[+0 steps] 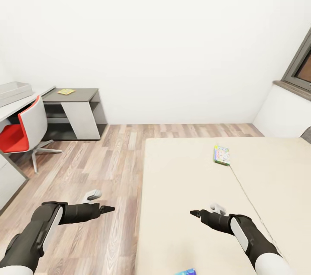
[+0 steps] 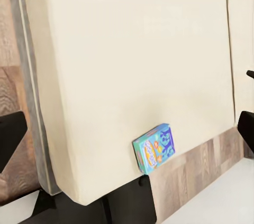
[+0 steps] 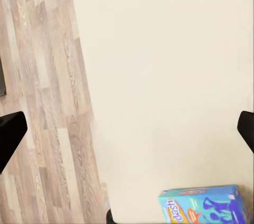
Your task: Put all the toys in the child's room - the three board games (two on the bed and one on the table), the two jigsaw puzzles on the table, and the tennis ball on the table - inside the toy box on the table in the child's room.
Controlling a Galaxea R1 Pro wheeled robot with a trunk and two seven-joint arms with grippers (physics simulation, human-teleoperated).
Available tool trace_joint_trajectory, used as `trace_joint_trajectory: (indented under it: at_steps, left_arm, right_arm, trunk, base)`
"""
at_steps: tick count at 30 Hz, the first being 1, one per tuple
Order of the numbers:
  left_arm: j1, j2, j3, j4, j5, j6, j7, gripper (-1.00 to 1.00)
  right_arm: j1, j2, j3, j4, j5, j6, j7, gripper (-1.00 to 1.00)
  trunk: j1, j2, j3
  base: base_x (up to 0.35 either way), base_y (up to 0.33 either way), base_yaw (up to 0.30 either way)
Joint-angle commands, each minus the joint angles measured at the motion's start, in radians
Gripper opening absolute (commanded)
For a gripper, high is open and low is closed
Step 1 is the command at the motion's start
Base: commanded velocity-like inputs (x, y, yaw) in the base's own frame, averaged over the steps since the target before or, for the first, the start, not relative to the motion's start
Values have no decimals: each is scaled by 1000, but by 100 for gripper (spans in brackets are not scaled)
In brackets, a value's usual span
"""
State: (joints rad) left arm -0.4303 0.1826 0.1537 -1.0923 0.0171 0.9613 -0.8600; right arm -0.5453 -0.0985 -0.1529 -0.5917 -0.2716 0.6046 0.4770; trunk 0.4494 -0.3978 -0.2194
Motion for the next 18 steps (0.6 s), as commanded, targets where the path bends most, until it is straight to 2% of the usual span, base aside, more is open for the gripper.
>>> trace_joint_trajectory:
  at_steps: [1,9,18]
  left_arm:
    - [-1,0,1,-1,2,8,-2,100]
    - [-1,0,2,-1,3,8,-2,100]
    - [-1,0,4,-1,3,8,-2,100]
  right_arm:
    - [-1,0,-3,0,-4,7,2,100]
    - [-1,0,-3,0,-4,7,2,100]
    - [-1,1,-2,1,-3,7,2,100]
  trunk:
    - [1,-2,-2]
    - [1,-2,-2]
    - [1,-2,-2]
  base:
    - [0,-296,0]
    - [0,-245,0]
    - [0,-48,0]
